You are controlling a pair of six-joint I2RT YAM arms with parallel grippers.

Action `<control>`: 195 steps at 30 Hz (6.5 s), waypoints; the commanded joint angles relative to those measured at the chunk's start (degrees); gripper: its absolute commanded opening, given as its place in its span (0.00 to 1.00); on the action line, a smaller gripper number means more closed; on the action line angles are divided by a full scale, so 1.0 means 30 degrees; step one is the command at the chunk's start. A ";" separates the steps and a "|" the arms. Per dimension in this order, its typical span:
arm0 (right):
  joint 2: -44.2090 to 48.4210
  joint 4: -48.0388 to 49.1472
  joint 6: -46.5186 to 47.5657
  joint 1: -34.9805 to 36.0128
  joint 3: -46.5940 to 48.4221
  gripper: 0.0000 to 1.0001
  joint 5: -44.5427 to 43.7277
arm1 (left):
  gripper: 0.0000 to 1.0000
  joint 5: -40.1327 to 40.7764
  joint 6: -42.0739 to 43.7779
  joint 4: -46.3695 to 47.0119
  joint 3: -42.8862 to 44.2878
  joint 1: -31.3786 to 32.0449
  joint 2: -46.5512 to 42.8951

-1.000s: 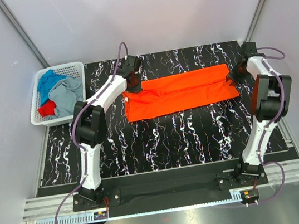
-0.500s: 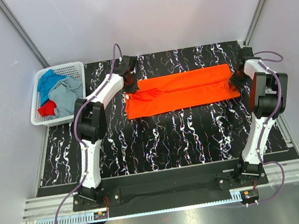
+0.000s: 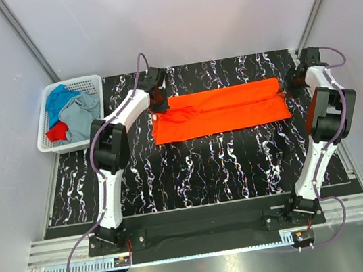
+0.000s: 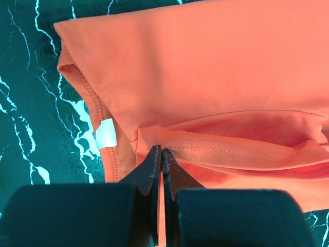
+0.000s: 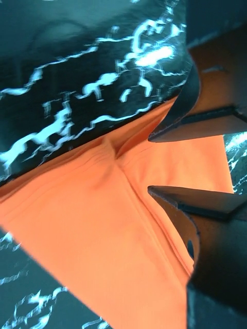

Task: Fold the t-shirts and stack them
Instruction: Fold the tshirt

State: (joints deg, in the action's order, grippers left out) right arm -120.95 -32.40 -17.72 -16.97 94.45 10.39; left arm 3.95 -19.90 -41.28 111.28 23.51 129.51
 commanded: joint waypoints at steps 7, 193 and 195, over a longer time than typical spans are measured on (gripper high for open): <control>-0.2282 -0.1678 0.4378 -0.0319 0.3700 0.43 0.2482 | 0.00 -0.0553 0.0393 0.0752 0.0376 -0.0189 -0.1071; 0.6417 -0.2641 -0.4554 -0.1433 -0.4864 0.35 -0.6188 | 0.60 -0.6527 -0.3295 0.5963 0.3046 -0.3558 0.1805; 0.7117 -0.3113 -0.4554 -0.1433 -0.4184 0.40 -0.5403 | 0.61 -0.6763 -0.3385 0.6780 0.1617 -0.3413 0.0282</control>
State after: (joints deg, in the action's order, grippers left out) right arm -105.16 -38.09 -30.35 -21.08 76.23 -3.70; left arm -10.44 -29.69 -27.57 119.72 13.13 139.87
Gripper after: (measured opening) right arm 0.381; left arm 0.606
